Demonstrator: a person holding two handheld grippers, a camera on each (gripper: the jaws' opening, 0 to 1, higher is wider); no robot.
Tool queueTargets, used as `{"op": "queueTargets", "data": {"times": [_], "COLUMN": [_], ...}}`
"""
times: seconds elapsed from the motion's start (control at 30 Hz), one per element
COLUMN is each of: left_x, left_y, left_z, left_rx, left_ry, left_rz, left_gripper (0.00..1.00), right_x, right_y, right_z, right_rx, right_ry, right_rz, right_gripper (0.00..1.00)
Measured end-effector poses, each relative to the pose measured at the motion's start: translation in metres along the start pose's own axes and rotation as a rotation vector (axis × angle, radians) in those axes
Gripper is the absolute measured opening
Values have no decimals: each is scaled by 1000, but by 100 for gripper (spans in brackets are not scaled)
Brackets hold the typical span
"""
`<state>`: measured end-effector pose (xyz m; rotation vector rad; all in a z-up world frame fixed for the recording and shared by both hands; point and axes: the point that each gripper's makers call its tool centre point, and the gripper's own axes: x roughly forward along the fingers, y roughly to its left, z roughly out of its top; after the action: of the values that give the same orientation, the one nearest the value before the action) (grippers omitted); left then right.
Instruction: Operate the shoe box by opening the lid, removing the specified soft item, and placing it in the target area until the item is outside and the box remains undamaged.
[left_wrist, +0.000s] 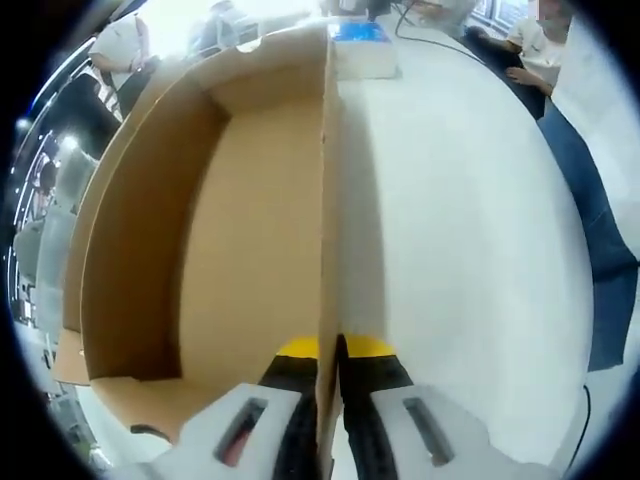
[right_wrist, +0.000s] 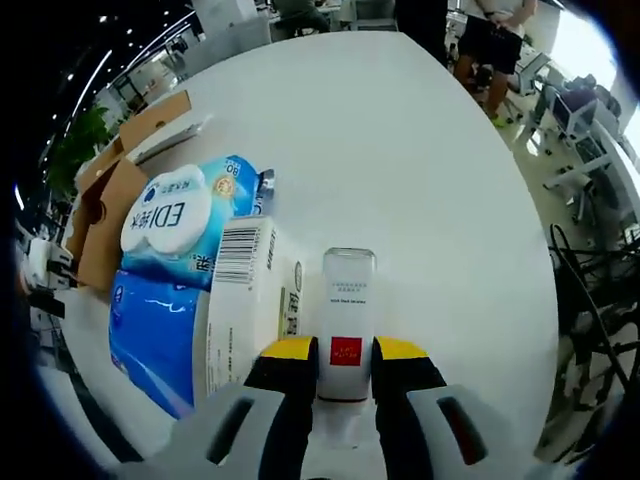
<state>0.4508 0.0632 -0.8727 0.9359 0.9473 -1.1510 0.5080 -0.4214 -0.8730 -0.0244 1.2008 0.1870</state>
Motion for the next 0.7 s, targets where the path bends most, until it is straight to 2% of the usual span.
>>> {"op": "queueTargets", "data": {"times": [0.17, 0.23, 0.3, 0.43, 0.5, 0.63, 0.7], "left_x": [0, 0, 0, -1, 0, 0, 0], "left_y": [0, 0, 0, 0, 0, 0, 0], "left_z": [0, 0, -1, 0, -1, -1, -1], "left_rx": [3, 2, 2, 1, 0, 0, 0], "left_ry": [0, 0, 0, 0, 0, 0, 0], "left_rz": [2, 2, 2, 2, 1, 1, 2], "left_gripper": [2, 2, 2, 2, 2, 2, 2], "right_x": [-4, 2, -4, 7, 0, 5, -4], "right_y": [6, -1, 5, -8, -1, -4, 4], "right_z": [-4, -3, -4, 1, -2, 0, -4], "right_rx": [-7, -6, -3, -16, -14, -7, -5], "right_ry": [5, 7, 4, 2, 1, 4, 9], "right_rz": [-9, -12, -15, -31, -30, -22, -27], "right_gripper": [20, 20, 20, 20, 20, 23, 25]}}
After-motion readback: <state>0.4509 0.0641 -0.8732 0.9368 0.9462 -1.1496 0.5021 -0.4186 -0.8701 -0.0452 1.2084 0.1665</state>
